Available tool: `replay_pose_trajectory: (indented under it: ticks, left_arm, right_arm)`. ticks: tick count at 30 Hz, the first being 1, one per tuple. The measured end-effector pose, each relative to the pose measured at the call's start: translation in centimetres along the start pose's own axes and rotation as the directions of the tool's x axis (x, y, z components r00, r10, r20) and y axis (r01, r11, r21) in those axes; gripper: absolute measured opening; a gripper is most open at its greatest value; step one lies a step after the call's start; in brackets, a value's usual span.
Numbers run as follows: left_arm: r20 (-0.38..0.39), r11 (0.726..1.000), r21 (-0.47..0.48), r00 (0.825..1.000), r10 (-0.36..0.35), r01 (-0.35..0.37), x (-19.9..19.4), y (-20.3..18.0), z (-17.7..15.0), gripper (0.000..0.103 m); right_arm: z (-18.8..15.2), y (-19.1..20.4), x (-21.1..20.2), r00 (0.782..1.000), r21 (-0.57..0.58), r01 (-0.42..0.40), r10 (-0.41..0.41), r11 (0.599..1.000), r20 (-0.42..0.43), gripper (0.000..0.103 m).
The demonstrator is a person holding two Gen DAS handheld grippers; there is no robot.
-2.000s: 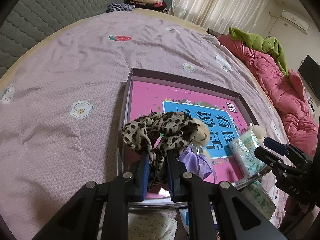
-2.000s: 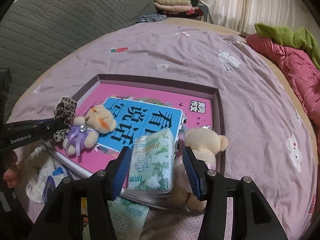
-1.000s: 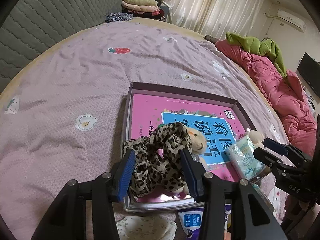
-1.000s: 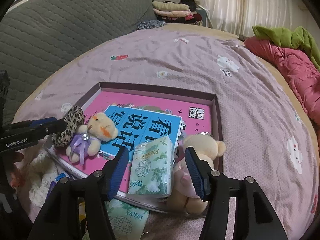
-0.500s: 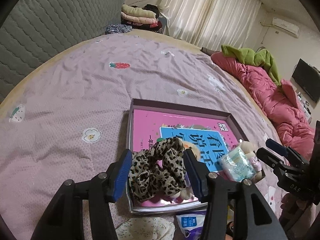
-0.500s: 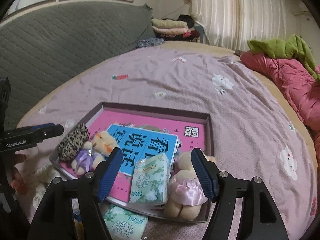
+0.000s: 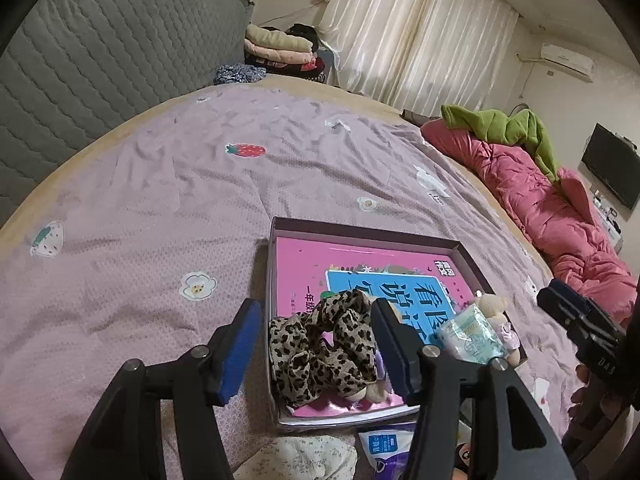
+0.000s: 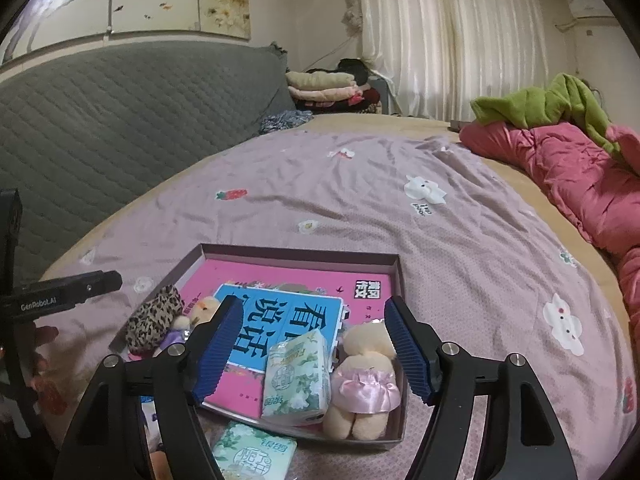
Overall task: Organize soft objects
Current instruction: 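Withdraw both open tools from the box back toward the remaining items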
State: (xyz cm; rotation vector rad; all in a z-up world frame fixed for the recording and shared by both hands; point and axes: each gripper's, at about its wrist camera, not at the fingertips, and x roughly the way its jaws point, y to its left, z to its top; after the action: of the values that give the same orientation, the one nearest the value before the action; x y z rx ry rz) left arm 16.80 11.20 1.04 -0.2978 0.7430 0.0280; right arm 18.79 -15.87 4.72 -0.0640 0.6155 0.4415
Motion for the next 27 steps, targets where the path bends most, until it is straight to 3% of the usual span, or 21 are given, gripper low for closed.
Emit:
replay_pose_trajectory:
  ticks: [7,13,27]
  left_arm:
    - [0.011,1.000,0.014,1.000,0.012,-0.012,-0.7,0.3,-0.3,0.059]
    - [0.026,0.999,-0.036,1.000,-0.002,0.003,-1.7,1.1,-0.9,0.059]
    - [0.027,1.000,-0.030,1.000,0.000,0.001,-2.2,1.0,-1.3,0.060]
  right_arm:
    - [0.0,0.1,-1.5,0.998,0.009,0.010,-0.011,1.000,0.056,0.075]
    - [-0.3,-0.4,-1.5,0.999,0.065,0.014,-0.017,0.998,0.049,0.075]
    - [-1.0,-0.8,-2.8,0.998,0.115,0.036,-0.042,0.993,0.053,0.075]
